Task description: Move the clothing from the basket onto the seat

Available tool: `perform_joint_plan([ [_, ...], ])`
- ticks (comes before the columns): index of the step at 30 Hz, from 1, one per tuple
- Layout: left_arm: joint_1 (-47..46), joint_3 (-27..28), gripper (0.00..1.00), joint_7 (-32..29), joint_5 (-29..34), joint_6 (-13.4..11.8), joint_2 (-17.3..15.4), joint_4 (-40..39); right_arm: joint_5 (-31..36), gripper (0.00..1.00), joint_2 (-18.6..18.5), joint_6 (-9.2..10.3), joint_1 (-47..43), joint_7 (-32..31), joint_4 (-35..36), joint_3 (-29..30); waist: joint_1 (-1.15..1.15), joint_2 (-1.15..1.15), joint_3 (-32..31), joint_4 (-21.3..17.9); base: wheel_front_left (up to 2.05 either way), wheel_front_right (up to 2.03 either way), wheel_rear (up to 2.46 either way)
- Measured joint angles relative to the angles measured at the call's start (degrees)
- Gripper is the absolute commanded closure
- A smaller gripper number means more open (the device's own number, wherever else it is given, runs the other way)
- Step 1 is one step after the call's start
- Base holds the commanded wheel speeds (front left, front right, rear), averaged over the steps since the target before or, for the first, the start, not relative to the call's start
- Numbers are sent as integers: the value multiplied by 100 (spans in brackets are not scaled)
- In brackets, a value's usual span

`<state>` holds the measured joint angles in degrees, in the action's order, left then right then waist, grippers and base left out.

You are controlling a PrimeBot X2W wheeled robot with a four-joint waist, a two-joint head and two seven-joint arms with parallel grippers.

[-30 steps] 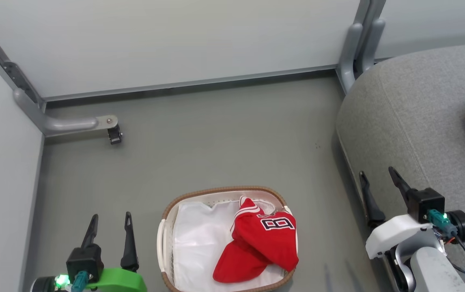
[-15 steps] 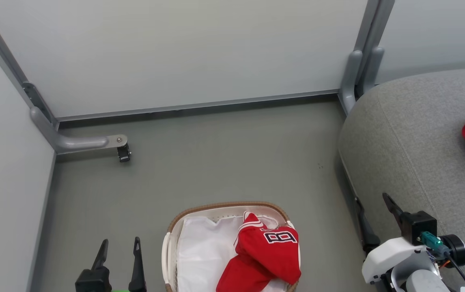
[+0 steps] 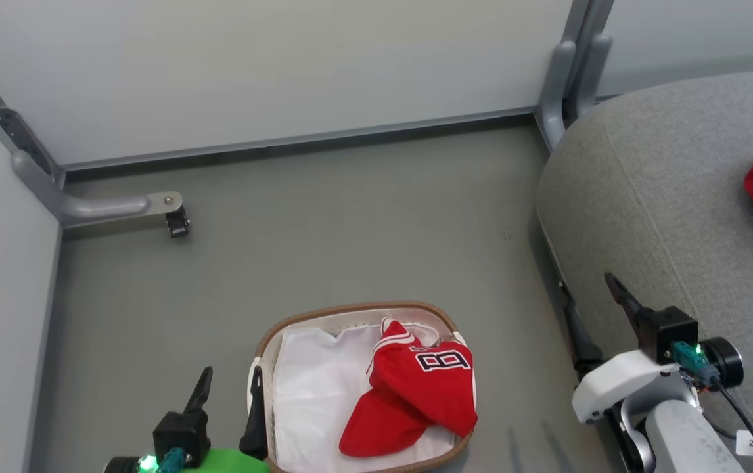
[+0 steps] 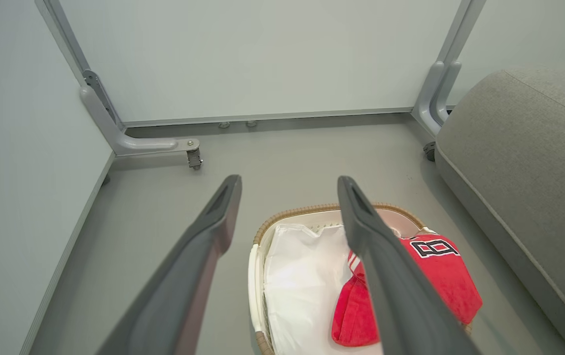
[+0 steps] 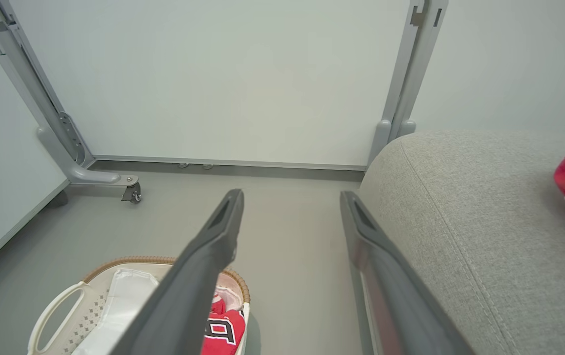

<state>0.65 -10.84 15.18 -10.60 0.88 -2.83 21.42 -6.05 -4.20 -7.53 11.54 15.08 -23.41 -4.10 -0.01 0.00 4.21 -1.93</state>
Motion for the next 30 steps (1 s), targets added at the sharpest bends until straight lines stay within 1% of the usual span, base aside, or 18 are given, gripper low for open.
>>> perform_joint_plan([
  [11, -835, -575, 0, 0, -132, 7, 3, 487, -114, 0, -30, 0, 575, 1, 343, -243, 0, 0, 850, -317, 0, 0, 0],
  [14, -1055, -661, 0, 0, -132, 25, 5, 611, -149, 0, -22, 0, 684, 0, 443, -240, 0, 0, 1074, -412, 0, 0, 0],
  [17, -1281, -771, 0, 0, -207, 112, 7, 706, -169, 0, -7, 0, 793, 0, 595, -172, 0, 0, 1302, -498, 0, 0, 0],
  [21, -1569, -898, 0, 0, -260, 163, 9, 879, -143, 0, 13, 0, 959, 0, 845, -132, 0, 0, 1621, -598, 0, 0, 0],
  [25, -1844, -979, 0, 0, -428, 189, 11, 1050, -108, 0, 35, 0, 1082, 0, 1043, -121, 1, 0, 1940, -683, 0, 0, 0],
  [30, -2173, -1101, 0, 0, -454, 233, 12, 1307, -102, 0, 86, 0, 1260, 1, 1246, -131, 1, 0, 2333, -784, 0, 0, 0],
])
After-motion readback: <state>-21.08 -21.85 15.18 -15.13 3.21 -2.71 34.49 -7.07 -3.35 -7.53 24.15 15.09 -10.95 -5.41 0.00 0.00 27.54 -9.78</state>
